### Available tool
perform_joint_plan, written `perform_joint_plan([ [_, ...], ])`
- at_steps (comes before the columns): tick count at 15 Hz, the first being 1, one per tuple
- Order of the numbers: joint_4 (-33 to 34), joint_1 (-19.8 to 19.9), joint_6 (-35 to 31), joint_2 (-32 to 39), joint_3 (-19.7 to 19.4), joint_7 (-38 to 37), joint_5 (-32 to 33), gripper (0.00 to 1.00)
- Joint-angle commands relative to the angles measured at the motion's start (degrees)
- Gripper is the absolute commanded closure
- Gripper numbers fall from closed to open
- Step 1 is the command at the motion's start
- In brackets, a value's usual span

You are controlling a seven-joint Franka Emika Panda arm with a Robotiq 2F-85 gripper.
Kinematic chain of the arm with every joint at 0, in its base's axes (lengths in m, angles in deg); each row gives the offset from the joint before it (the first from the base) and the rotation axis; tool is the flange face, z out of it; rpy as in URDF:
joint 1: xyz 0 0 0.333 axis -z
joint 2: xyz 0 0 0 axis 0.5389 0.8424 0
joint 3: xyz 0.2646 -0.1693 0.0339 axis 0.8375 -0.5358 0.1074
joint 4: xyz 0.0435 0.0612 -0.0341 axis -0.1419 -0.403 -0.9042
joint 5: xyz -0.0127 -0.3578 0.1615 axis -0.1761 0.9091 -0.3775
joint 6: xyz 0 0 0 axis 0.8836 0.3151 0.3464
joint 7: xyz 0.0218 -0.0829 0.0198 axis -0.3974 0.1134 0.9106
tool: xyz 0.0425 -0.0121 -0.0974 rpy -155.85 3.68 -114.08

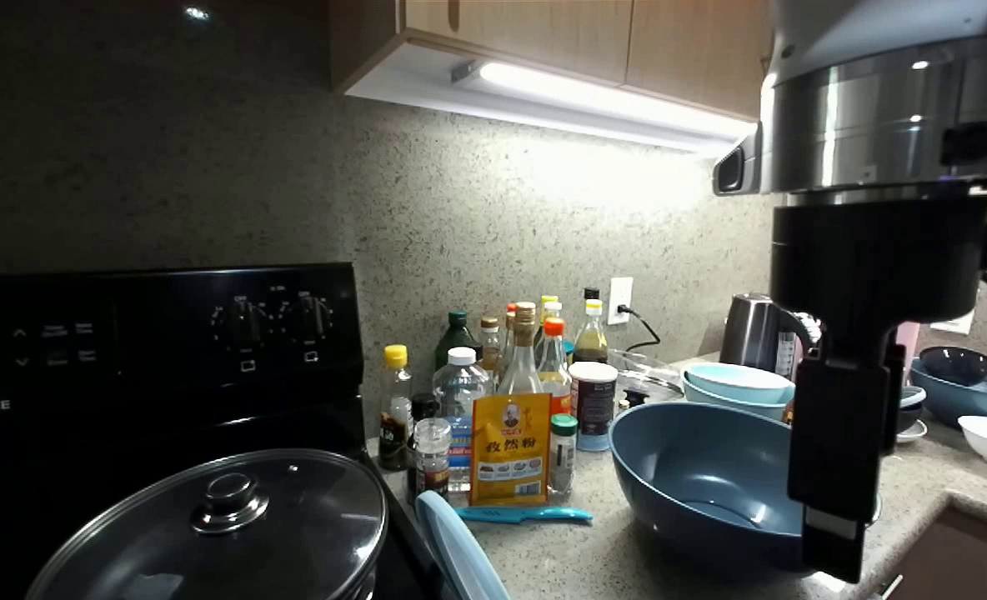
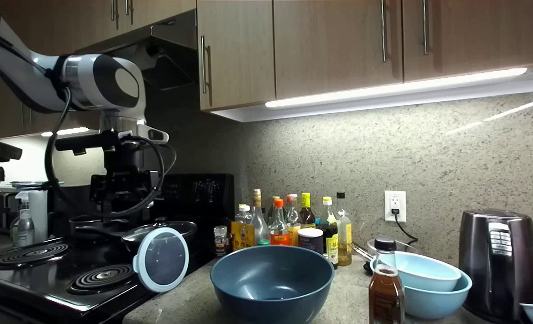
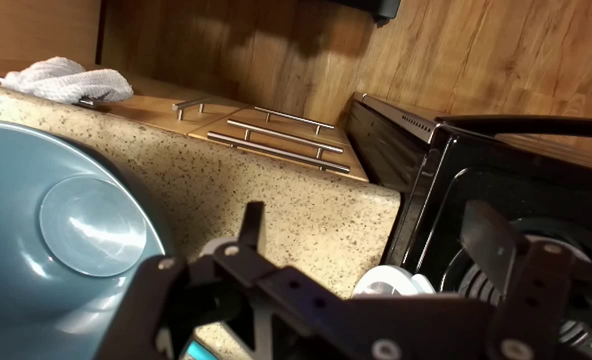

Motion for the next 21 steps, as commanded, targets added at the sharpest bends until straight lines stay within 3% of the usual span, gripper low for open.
perform_joint_plan([
  [1,0.08,-0.63,0.08,0.10,-0.57,-0.22,0.25,0.00],
  [14,0.08,-0.63,0.08,0.10,-0.57,-0.22,0.25,0.00],
  [21,6.73,-0.20,-5.53,7.39,-2.59,4.97,1.06,0.00],
])
